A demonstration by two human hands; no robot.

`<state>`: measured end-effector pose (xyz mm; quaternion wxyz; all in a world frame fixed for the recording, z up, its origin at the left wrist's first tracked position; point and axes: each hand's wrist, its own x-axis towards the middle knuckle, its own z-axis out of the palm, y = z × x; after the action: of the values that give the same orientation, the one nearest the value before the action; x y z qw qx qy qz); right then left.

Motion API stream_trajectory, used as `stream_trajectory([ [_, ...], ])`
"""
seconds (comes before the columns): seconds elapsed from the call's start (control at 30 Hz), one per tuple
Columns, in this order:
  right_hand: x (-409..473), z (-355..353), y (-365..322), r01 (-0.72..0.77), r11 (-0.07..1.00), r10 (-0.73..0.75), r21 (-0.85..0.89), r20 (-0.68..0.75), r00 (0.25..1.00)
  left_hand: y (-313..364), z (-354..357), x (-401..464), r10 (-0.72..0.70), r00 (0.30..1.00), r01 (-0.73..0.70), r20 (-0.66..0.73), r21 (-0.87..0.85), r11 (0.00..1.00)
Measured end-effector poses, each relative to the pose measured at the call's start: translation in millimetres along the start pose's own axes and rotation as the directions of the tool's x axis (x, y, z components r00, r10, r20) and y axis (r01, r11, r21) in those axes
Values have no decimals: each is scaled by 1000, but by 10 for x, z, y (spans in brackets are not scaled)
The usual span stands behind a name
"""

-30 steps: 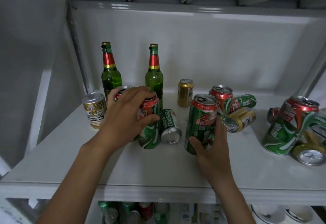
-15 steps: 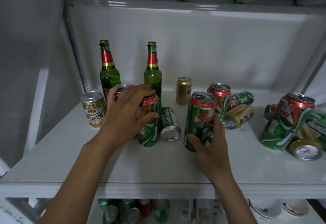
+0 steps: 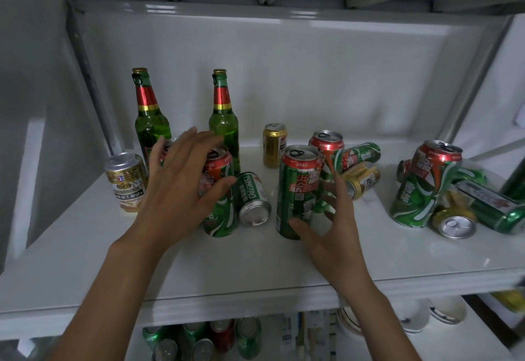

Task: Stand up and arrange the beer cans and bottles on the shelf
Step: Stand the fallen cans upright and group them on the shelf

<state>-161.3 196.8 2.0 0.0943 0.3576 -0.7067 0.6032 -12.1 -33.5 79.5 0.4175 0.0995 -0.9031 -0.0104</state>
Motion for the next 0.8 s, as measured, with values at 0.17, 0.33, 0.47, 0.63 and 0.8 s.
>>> stream_trajectory([
  [0.17,-81,-442,-19,34,983,-40,-179,-31,999,229,36,41,66,997,-68,-50,-44,997],
  [0.33,-169,-934,-19,34,936,-65,-351,-77,995,723,126,164,184,978,-203,-100,-235,950],
  [0.47,-300,-1385,-33,-6,864,-63,-504,-120,991,1263,275,296,272,956,-292,-106,-365,884],
  [0.63,-561,-2029,-145,-136,759,-15,-637,-225,974,1924,542,420,344,927,-371,-150,-499,783],
  [0.8,-884,-2553,-265,-264,691,46,-673,-323,945,2498,828,459,414,907,-386,-78,-546,743],
])
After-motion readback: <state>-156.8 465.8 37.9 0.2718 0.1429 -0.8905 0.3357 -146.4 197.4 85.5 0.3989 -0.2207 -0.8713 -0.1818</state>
